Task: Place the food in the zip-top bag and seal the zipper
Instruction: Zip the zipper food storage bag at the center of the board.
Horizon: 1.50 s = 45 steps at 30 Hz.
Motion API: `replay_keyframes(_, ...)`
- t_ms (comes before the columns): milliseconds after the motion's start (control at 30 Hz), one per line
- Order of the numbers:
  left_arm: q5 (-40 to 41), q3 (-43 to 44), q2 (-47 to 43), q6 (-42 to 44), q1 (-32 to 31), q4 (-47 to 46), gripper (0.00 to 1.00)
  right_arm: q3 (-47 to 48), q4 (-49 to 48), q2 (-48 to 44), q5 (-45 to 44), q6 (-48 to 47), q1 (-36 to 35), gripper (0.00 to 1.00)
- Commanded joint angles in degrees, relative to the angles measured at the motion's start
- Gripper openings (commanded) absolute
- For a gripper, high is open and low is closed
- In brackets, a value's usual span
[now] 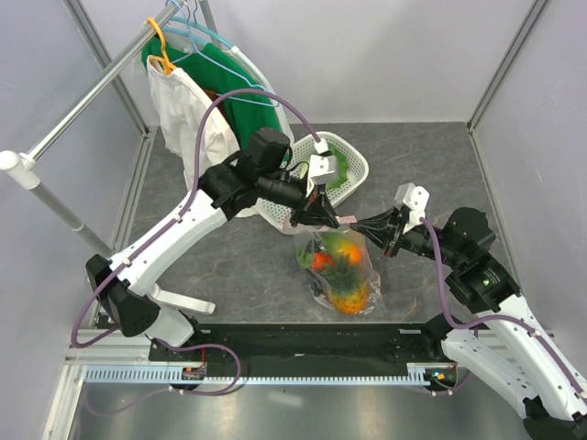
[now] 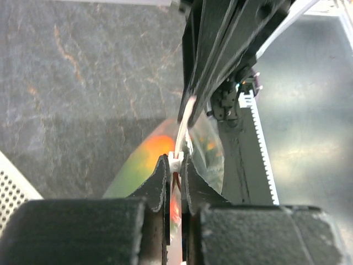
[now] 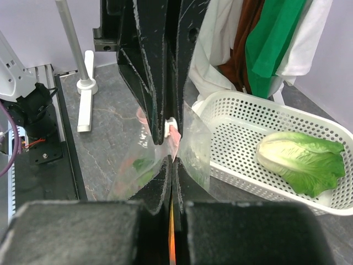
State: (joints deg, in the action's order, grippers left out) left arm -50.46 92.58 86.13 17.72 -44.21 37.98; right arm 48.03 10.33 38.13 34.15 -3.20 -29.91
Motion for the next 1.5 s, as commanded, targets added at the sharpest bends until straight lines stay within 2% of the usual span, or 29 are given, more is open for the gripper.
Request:
replay_keyframes(0,4.2,-4.5,-4.7,5.7,1.4,3.4,0.05,1.5,-2.2,-1.7,-1.8,-0.7,-0.1,0.0)
replay_keyframes(367,9.2,-8.0,-7.6,12.2,7.9,7.7,0.08,1.8,-2.5,-3.6,-10.3,-1.3,-0.1,0.0)
replay_keyframes(633,11.9,-9.6,-9.4,17.0,9.3,9.1,0.08,1.7,-3.0,-5.0,-20.2,-2.7,-0.1,0.0)
replay_keyframes(833,13.5,-10.7,-10.5,19.5,10.5,10.2,0.08,1.4,-3.0,-6.2,-24.5,-3.7,-0.1,0.0)
replay_keyframes(1167,15.2,-12.9,-12.1,23.6,13.2,12.0,0.08,0.8,-1.2,-7.5,-27.9,-5.3,-0.1,0.0)
replay_keyframes(1267,12.2,-12.6,-13.0,24.9,13.2,12.2,0.03,0.6,-1.1,-7.8,-24.9,-4.8,-0.1,0.0)
replay_keyframes(1300,11.4,-12.3,-13.2,25.1,13.2,12.3,0.02,0.5,-0.8,-7.7,-20.4,-4.8,-0.1,0.0)
replay_keyframes(1333,10.6,-11.3,-12.8,25.3,12.9,12.2,0.02,0.7,-0.2,-7.1,-17.7,-5.1,-0.1,0.06)
replay_keyframes(1367,9.7,-10.6,-12.5,25.4,12.8,12.1,0.02,0.8,0.5,-6.4,-14.8,-6.9,-0.1,0.28)
replay_keyframes(1400,9.3,-9.6,-12.0,25.5,12.1,12.1,0.02,2.0,1.4,-4.7,-9.2,-8.1,-0.1,0.4)
replay_keyframes(1433,9.1,-8.7,-11.6,25.4,11.6,12.1,0.02,2.7,3.5,-3.7,-7.2,-9.6,-0.1,0.5)
replay_keyframes(1467,8.6,-6.7,-10.7,25.7,10.9,12.2,0.02,3.5,4.6,-2.6,-5.7,-11.8,-0.1,0.67)
